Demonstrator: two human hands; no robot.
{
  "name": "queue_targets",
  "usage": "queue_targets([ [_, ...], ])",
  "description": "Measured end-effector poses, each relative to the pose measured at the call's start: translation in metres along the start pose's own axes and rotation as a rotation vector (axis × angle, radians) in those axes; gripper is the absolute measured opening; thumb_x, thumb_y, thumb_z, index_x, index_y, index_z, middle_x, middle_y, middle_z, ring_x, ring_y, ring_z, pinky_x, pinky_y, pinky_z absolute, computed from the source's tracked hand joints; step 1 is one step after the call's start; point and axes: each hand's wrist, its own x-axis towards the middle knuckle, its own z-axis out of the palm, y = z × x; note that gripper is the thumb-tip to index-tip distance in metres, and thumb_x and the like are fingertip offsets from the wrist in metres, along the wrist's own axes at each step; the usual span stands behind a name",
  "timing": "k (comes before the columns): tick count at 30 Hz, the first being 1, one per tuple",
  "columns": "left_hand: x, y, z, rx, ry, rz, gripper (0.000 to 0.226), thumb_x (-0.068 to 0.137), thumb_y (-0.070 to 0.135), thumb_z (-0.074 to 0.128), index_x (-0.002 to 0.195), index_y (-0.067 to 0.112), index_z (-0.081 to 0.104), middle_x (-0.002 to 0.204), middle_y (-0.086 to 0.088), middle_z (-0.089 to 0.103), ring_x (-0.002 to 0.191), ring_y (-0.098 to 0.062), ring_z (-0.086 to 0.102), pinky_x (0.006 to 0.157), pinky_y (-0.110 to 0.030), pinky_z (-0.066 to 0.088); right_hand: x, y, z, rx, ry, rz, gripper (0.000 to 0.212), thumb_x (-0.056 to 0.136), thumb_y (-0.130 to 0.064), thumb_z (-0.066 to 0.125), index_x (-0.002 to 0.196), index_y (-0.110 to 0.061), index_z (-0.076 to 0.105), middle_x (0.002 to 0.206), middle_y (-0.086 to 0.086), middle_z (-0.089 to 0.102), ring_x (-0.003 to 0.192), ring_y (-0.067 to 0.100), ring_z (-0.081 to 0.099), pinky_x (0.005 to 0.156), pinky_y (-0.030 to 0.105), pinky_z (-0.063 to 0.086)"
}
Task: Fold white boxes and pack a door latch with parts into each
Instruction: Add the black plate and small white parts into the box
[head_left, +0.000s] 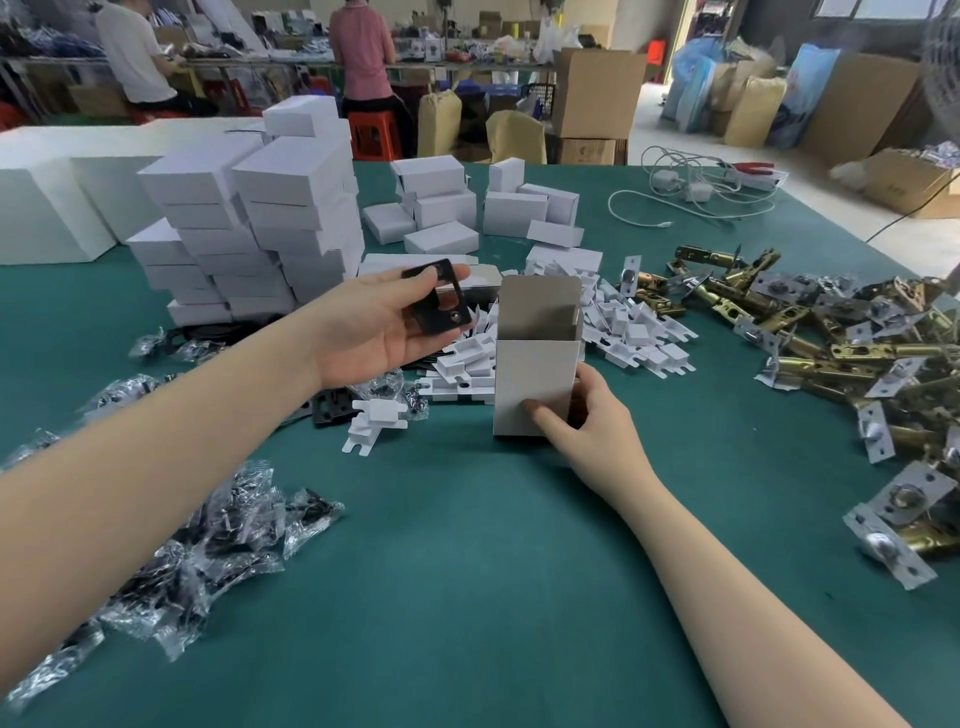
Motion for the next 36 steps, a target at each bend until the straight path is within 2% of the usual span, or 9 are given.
queue_targets([
  [5, 0.003, -0.006, 0.009, 0.212, 0.169, 0.063, 0.021, 0.102, 0.017, 0.050, 0.120, 0.024, 0.057, 0.087, -0.003, 0.074, 0.071, -0.014, 0.073, 0.047, -0.018, 0.052, 0.000, 0.000, 0.000, 0.002, -0.005, 0.002, 0.052, 0.085, -0.032, 0.070, 0.133, -0.030, 0.049, 0.105, -0.019, 0.067, 0.087, -0.007, 0.061, 0.075, 0.014, 0.046],
  [7, 0.003, -0.005, 0.007, 0.125, 0.131, 0.062, 0.017, 0.098, 0.014, 0.055, 0.113, 0.018, 0.061, 0.101, -0.008, 0.072, 0.082, -0.017, 0.073, 0.055, -0.019, 0.056, 0.001, -0.001, 0.000, -0.004, -0.006, 0.001, 0.053, 0.085, -0.032, 0.070, 0.133, -0.030, 0.048, 0.105, -0.018, 0.067, 0.088, -0.006, 0.061, 0.074, 0.013, 0.046],
  [11, -0.002, -0.007, 0.002, 0.086, -0.011, 0.073, 0.051, 0.083, -0.011, 0.061, 0.128, 0.012, 0.058, 0.114, -0.006, 0.069, 0.103, -0.013, 0.068, 0.075, -0.017, 0.056, 0.001, -0.001, 0.000, 0.001, -0.008, 0.002, 0.053, 0.085, -0.033, 0.070, 0.133, -0.033, 0.048, 0.104, -0.019, 0.067, 0.087, -0.005, 0.061, 0.075, 0.017, 0.047],
  [15, -0.003, -0.007, 0.010, 0.430, 0.108, 0.241, 0.038, 0.090, -0.001, 0.063, 0.121, 0.020, 0.064, 0.108, -0.001, 0.073, 0.097, -0.010, 0.070, 0.079, -0.019, 0.056, 0.000, -0.001, 0.000, 0.005, -0.007, 0.000, 0.053, 0.085, -0.031, 0.070, 0.133, -0.033, 0.048, 0.103, -0.020, 0.066, 0.085, -0.006, 0.061, 0.073, 0.015, 0.046],
  [18, -0.003, 0.002, 0.017, 0.963, 0.187, 0.484, 0.015, 0.094, 0.019, 0.064, 0.107, 0.026, 0.069, 0.092, 0.005, 0.073, 0.081, -0.006, 0.067, 0.080, -0.019, 0.051, 0.000, -0.001, 0.000, 0.013, -0.008, 0.000, 0.052, 0.085, -0.031, 0.070, 0.132, -0.033, 0.048, 0.102, -0.018, 0.067, 0.085, -0.005, 0.061, 0.073, 0.014, 0.046],
  [22, 0.006, 0.007, 0.040, 1.476, 0.154, 0.782, 0.025, 0.095, 0.029, 0.061, 0.114, 0.017, 0.070, 0.100, 0.003, 0.051, 0.095, -0.010, 0.047, 0.085, -0.021, 0.036, -0.001, -0.003, 0.000, 0.013, -0.004, -0.008, 0.044, 0.084, -0.033, 0.071, 0.121, -0.041, 0.050, 0.097, -0.021, 0.066, 0.080, -0.005, 0.061, 0.064, 0.005, 0.042],
  [25, 0.015, 0.011, 0.060, 1.568, 0.031, 0.761, 0.028, 0.096, 0.029, 0.060, 0.119, 0.014, 0.065, 0.104, -0.002, 0.059, 0.098, -0.019, 0.054, 0.078, -0.020, 0.036, -0.003, -0.004, 0.000, 0.014, -0.002, -0.005, 0.040, 0.083, -0.034, 0.072, 0.111, -0.050, 0.048, 0.097, -0.024, 0.065, 0.083, -0.005, 0.061, 0.065, 0.005, 0.043],
  [29, 0.021, 0.014, 0.072, 1.676, 0.000, 0.705, 0.031, 0.090, 0.034, 0.068, 0.119, 0.029, 0.059, 0.073, 0.019, 0.046, 0.080, -0.014, 0.049, 0.063, -0.029, 0.036, -0.004, -0.006, -0.001, 0.011, 0.005, -0.013, 0.039, 0.083, -0.036, 0.071, 0.105, -0.058, 0.046, 0.094, -0.032, 0.064, 0.087, -0.009, 0.060, 0.064, 0.003, 0.041],
  [36, 0.037, 0.010, 0.070, 1.880, -0.110, 0.593, 0.026, 0.101, 0.038, 0.049, 0.122, 0.030, 0.062, 0.102, 0.010, 0.068, 0.100, -0.017, 0.060, 0.088, -0.031, 0.037, -0.003, -0.005, 0.000, 0.013, 0.002, -0.013, 0.040, 0.084, -0.042, 0.070, 0.112, -0.052, 0.045, 0.100, -0.026, 0.064, 0.088, -0.010, 0.058, 0.069, 0.012, 0.044],
])
